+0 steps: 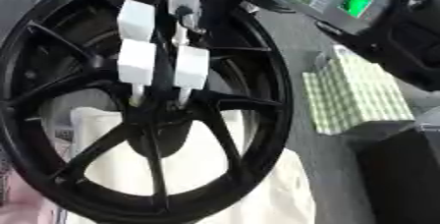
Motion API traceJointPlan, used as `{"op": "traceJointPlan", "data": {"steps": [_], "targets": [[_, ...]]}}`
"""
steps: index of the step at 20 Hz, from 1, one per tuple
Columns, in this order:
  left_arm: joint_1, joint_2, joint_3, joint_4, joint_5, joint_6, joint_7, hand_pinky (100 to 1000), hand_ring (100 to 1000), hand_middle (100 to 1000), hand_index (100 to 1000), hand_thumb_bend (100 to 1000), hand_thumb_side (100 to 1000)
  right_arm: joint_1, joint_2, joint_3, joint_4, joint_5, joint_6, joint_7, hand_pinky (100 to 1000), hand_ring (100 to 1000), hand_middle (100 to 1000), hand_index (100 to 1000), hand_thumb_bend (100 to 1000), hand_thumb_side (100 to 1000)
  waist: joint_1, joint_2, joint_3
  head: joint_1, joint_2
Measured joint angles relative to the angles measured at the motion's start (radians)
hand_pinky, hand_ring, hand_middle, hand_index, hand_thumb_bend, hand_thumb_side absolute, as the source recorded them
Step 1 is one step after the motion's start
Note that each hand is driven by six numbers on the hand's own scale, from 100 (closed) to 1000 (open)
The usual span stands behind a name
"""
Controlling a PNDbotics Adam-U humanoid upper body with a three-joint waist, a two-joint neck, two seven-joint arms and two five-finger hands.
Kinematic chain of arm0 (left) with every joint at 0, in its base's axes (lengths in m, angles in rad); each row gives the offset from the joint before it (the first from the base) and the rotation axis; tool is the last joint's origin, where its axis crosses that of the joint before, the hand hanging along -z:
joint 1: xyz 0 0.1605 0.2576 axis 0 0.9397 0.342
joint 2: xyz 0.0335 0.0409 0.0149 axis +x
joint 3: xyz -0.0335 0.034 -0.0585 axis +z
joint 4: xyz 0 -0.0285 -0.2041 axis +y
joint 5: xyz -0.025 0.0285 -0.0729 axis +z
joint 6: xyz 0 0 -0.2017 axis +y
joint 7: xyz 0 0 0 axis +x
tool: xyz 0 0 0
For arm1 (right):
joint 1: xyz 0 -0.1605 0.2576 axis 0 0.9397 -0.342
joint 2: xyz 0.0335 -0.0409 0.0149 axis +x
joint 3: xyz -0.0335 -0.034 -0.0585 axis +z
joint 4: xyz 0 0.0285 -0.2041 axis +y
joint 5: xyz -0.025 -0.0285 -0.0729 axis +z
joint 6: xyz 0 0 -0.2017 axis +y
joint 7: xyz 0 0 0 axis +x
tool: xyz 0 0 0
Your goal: Pull the pin out of the wheel hub.
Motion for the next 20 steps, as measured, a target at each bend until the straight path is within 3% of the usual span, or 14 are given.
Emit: {"op": "traceJointPlan", "data": {"steps": [4,9,15,20], "targets": [[0.007,0.000,0.001,0.000,0.000,-0.002,0.002,791,653,637,794,152,716,0.001,-0.010,-0.079,0.003,0.092,-0.008,0.008,483,389,294,391,323,100,0.003,0.000,-0.011,0.007,0.000],[0.010,0.000,0.007,0.000,-0.001,-0.009,0.009,792,654,637,795,146,713,0.056,-0.048,-0.229,0.060,0.265,-0.011,0.011,482,380,274,392,361,100,0.014,0.000,-0.029,0.022,0.004],[0.025,0.000,0.021,0.000,-0.010,-0.021,0.021,792,654,638,795,142,712,0.224,-0.100,-0.463,0.232,0.432,0.028,-0.028,498,388,272,404,344,100,0.036,0.003,-0.057,0.048,0.005],[0.041,0.000,0.037,0.000,-0.020,-0.034,0.035,792,654,638,796,141,712,0.444,-0.091,-0.654,0.391,0.525,0.096,-0.097,578,439,321,476,329,100,0.052,0.009,-0.090,0.075,0.005]]}}
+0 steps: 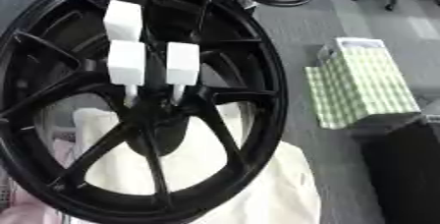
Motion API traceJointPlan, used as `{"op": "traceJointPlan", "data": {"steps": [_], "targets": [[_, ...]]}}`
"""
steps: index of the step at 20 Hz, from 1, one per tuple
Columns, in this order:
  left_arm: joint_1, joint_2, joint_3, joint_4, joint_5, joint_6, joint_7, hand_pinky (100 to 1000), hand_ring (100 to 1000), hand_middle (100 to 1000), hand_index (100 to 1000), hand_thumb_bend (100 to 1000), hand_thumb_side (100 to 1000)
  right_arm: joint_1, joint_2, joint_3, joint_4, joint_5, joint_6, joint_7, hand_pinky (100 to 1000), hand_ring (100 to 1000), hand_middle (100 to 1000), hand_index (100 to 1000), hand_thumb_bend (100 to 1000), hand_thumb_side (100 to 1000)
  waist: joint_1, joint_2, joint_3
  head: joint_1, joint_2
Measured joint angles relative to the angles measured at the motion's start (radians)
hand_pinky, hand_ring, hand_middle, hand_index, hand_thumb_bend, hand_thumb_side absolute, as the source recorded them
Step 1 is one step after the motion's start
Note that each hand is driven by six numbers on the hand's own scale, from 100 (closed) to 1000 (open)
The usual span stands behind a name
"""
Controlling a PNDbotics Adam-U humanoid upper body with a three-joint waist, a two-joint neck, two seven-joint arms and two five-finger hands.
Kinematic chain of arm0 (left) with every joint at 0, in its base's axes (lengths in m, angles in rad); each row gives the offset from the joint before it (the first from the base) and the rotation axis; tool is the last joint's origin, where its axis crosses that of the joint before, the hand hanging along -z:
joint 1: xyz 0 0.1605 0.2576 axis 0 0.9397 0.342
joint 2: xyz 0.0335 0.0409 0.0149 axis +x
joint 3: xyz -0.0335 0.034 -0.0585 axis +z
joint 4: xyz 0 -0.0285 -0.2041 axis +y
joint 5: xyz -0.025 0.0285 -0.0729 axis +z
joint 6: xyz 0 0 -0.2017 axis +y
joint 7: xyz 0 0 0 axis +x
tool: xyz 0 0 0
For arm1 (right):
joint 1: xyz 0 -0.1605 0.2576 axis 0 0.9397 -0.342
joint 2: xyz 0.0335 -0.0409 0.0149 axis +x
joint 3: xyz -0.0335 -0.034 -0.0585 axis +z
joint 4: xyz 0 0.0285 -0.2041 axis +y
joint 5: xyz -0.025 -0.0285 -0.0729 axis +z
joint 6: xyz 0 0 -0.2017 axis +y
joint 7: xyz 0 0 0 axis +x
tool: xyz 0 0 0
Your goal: Pull the pin out of the wheel hub.
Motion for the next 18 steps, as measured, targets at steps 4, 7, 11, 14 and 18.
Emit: {"op": "traceJointPlan", "data": {"steps": [4,7,11,14,18], "targets": [[0.009,-0.001,0.008,0.000,-0.008,-0.008,0.011,792,653,637,796,139,712,0.180,0.096,-0.142,0.097,0.068,0.025,-0.093,636,486,368,525,296,100,0.008,0.003,-0.014,0.018,0.000],[0.011,-0.001,0.013,0.000,-0.011,-0.013,0.018,792,653,638,796,138,713,0.280,0.197,-0.220,0.122,0.066,0.033,-0.181,681,533,408,572,183,100,0.017,0.006,-0.024,0.030,0.000],[0.011,-0.007,0.014,0.000,-0.012,-0.016,0.022,792,652,637,796,133,710,0.364,0.326,-0.263,0.103,-0.017,0.040,-0.342,746,650,499,640,134,100,0.031,0.010,-0.027,0.043,-0.002],[0.011,-0.010,0.014,0.000,-0.012,-0.017,0.023,792,651,637,796,130,709,0.401,0.393,-0.267,0.084,-0.104,0.041,-0.464,763,737,581,699,126,100,0.040,0.015,-0.028,0.051,-0.004],[0.010,-0.010,0.015,0.000,-0.013,-0.017,0.023,793,651,637,796,131,711,0.424,0.439,-0.254,0.069,-0.219,0.036,-0.588,816,870,763,855,100,100,0.047,0.016,-0.031,0.056,-0.005]]}}
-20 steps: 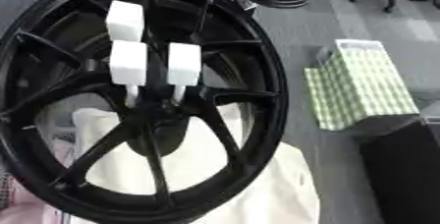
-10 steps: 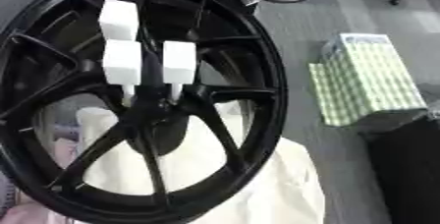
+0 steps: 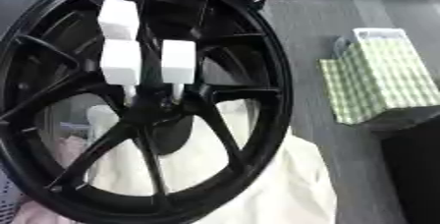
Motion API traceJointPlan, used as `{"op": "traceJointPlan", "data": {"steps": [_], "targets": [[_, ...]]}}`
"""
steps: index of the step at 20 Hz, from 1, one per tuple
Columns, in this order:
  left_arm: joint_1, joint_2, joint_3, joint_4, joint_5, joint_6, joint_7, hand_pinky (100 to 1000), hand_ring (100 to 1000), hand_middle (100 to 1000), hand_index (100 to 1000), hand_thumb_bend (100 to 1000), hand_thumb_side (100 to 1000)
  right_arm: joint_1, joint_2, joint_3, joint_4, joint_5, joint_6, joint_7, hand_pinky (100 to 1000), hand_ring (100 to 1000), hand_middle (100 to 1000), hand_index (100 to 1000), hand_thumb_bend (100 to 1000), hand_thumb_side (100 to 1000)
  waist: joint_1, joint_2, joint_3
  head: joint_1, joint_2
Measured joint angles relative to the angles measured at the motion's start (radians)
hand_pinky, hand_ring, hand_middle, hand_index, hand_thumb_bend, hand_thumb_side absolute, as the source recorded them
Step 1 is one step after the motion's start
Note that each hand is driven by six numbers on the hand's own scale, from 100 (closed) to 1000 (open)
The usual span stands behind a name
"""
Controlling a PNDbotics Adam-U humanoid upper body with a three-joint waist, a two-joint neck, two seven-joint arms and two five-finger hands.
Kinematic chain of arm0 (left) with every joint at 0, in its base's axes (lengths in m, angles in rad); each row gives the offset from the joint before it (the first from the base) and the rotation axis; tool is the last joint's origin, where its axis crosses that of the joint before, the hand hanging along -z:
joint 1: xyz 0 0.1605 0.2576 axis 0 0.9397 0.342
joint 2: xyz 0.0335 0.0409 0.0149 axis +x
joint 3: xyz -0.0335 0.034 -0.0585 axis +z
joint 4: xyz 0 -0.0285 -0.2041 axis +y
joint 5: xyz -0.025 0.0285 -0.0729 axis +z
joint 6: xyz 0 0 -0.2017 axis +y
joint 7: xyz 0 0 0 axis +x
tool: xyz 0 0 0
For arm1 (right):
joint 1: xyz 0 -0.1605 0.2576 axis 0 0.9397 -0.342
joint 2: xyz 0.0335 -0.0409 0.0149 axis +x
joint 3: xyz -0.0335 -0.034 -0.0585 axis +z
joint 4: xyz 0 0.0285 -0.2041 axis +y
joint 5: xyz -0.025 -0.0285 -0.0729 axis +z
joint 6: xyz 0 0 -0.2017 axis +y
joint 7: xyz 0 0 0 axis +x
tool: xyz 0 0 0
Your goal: Pull the pin out of the wheel hub.
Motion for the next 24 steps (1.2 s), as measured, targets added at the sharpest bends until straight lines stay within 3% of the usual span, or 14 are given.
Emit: {"op": "traceJointPlan", "data": {"steps": [2,3,4,6,17,18,19,20,21,22,23,24], "targets": [[0.000,0.000,0.000,0.000,0.000,0.000,0.000,793,651,637,797,132,712,0.008,0.013,0.014,-0.018,-0.050,-0.020,-0.025,889,987,894,939,100,100,0.003,0.001,-0.001,0.000,0.000],[0.000,0.000,0.000,0.000,-0.001,0.000,0.000,793,651,637,797,132,712,0.012,0.018,0.022,-0.027,-0.069,-0.027,-0.032,911,1000,926,958,100,248,0.003,0.001,-0.001,0.000,0.000],[0.000,0.000,0.000,0.000,-0.001,0.000,0.000,793,651,638,797,133,713,0.017,0.023,0.029,-0.037,-0.085,-0.033,-0.037,957,1000,994,995,100,564,0.004,0.002,-0.002,0.000,0.000],[0.000,-0.002,0.000,0.000,-0.002,0.000,0.000,793,651,637,797,132,712,0.019,0.031,0.036,-0.050,-0.109,-0.041,-0.045,990,1000,1000,1000,100,682,0.004,0.003,-0.003,0.001,0.000],[-0.001,-0.007,0.000,0.000,-0.002,-0.001,-0.002,793,651,637,796,129,711,0.027,0.045,0.041,-0.057,-0.195,-0.079,-0.083,999,1000,1000,1000,100,679,0.005,0.003,-0.005,0.001,0.000],[-0.001,-0.007,0.000,0.000,-0.002,-0.001,-0.002,793,651,636,796,128,710,0.027,0.047,0.041,-0.061,-0.197,-0.082,-0.086,951,1000,1000,1000,100,676,0.005,0.003,-0.005,0.001,0.000],[-0.001,-0.007,0.000,0.000,-0.002,-0.001,-0.003,793,651,636,796,128,710,0.026,0.047,0.041,-0.067,-0.197,-0.087,-0.091,921,1000,979,1000,100,542,0.005,0.004,-0.005,0.002,0.000],[-0.001,-0.007,0.000,0.000,-0.002,-0.001,-0.003,793,650,634,795,126,708,0.026,0.048,0.041,-0.077,-0.196,-0.094,-0.098,857,952,865,950,100,333,0.005,0.004,-0.005,0.003,0.000],[-0.001,-0.007,0.000,0.000,-0.002,-0.002,-0.003,793,650,634,795,125,708,0.025,0.048,0.041,-0.089,-0.192,-0.104,-0.109,850,941,849,940,100,321,0.005,0.004,-0.005,0.005,0.000],[-0.001,-0.007,0.000,0.000,-0.002,-0.002,-0.003,793,649,634,794,125,707,0.024,0.048,0.041,-0.104,-0.187,-0.118,-0.122,812,867,736,875,100,274,0.005,0.004,-0.005,0.007,0.000],[-0.002,-0.007,0.000,0.000,-0.002,-0.002,-0.003,793,649,634,794,126,707,0.023,0.048,0.042,-0.124,-0.183,-0.133,-0.138,806,847,708,866,100,267,0.005,0.004,-0.005,0.010,0.000],[-0.003,-0.007,0.000,0.000,-0.002,-0.002,-0.003,793,650,634,794,125,707,0.019,0.048,0.047,-0.152,-0.181,-0.150,-0.155,796,819,678,858,100,323,0.005,0.004,-0.005,0.012,0.000]]}}
